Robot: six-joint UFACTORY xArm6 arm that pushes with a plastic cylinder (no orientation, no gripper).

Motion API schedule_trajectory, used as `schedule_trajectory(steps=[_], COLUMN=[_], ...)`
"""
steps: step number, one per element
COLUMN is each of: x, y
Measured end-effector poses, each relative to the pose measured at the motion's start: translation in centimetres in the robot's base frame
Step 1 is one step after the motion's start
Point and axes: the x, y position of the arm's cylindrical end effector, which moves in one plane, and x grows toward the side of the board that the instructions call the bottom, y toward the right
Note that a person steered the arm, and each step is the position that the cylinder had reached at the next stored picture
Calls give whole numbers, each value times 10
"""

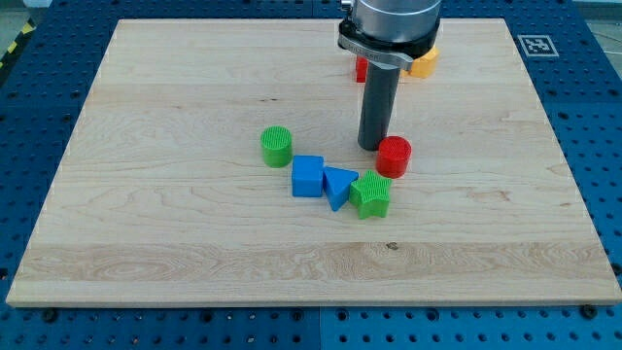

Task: Move the red circle to the right side of the green star

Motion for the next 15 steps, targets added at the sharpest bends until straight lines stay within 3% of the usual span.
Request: schedule_trajectory(steps=[7, 12, 15], x=[2, 12, 22], y=[42, -10, 11])
